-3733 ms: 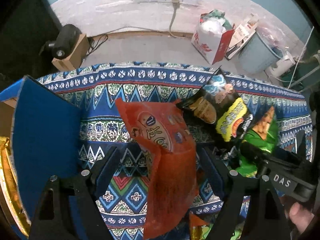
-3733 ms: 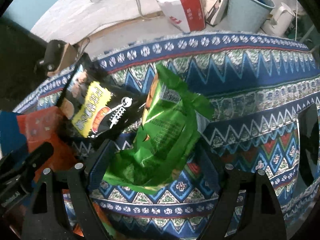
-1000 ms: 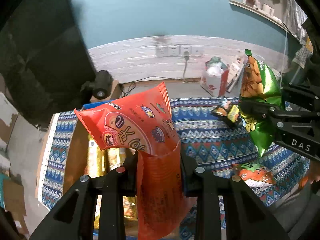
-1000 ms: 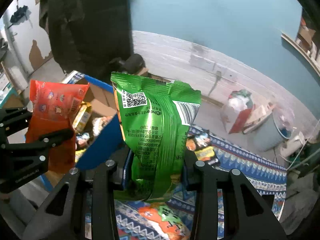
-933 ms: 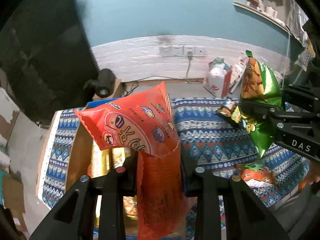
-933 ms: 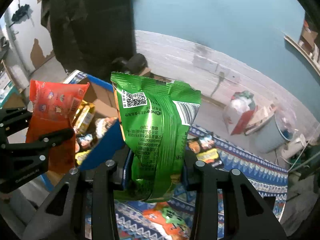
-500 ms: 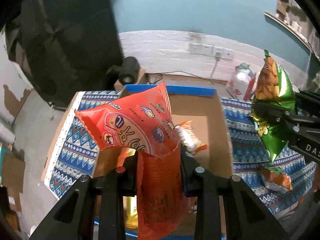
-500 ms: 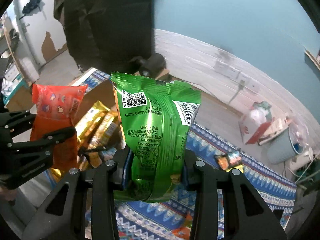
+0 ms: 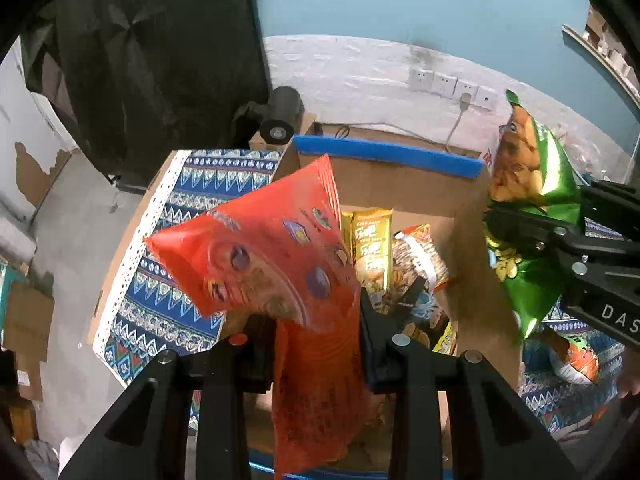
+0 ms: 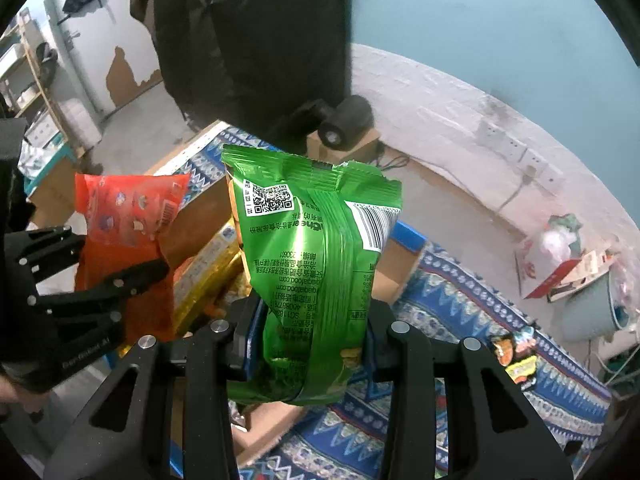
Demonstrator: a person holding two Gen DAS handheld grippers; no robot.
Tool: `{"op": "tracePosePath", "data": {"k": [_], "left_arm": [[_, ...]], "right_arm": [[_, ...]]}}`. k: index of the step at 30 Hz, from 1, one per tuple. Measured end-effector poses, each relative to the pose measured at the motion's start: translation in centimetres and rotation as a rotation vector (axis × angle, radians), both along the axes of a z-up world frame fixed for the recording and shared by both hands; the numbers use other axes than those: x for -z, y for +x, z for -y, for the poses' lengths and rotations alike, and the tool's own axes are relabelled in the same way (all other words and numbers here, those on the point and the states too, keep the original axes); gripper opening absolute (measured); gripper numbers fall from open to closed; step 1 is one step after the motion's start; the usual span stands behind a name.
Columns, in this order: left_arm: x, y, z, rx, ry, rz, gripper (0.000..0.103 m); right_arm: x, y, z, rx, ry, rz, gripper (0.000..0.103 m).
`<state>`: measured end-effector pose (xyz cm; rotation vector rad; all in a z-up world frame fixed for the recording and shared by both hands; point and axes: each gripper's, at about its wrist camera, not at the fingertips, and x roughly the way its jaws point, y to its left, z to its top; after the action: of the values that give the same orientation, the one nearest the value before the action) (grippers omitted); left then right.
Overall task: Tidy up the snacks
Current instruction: 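Lift both held bags and carry them over the cardboard box, then open both tools to drop the bags into the box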
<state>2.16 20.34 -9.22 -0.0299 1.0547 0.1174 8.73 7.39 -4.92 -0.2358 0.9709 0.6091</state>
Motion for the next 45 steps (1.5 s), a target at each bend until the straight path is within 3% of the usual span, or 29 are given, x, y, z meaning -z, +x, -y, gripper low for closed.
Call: {"op": "tracePosePath", "data": {"k": [3,5,8,14,18,24,37,45], "left_arm": [[0.3,0.2,-0.3,-0.009,0.000,-0.016,0.043],[0.3,0.2,-0.4,-0.021,0.017,-0.015,0.064],[-0.3,0.0,-0.4,-0.033,0.054,0.003,0.075],[-0.6,-0.1,-0.4,-0.033,0.057,0.010,0.075],[-0.8,0.0,0.0,-0.027,0.050,0.008,0.075],[-1.4,0.2,1.4,0.004,0.050,0.025,0.075],[-2.7,1.0,6.9,0.099,0.078,0.048,0.079],[-3.7,1.4,11.2,0.178,0.095,0.070,0.081]], "right_arm": [[0.7,0.6,-0.7,-0.014,0.006,-0.036,0.038],[1.2,0.9,-1.1,-0.022,0.006,-0.054,0.038],[1.6,1.1,-1.5,-0.028,0.005,-0.064,0.038],[2.0,1.4,-1.8,-0.038,0.012,-0.083,0.039],[1.5,1.8,-1.5,-0.038,0.028,-0.070,0.055],[-0.3,1.6,-0.1,-0.014,0.043,-0.025,0.070],[-1.1,1.9,5.9,0.049,-0.051,0.048,0.082],[-1.0,1.8,10.2,0.086,-0.076,0.054,0.083]]}}
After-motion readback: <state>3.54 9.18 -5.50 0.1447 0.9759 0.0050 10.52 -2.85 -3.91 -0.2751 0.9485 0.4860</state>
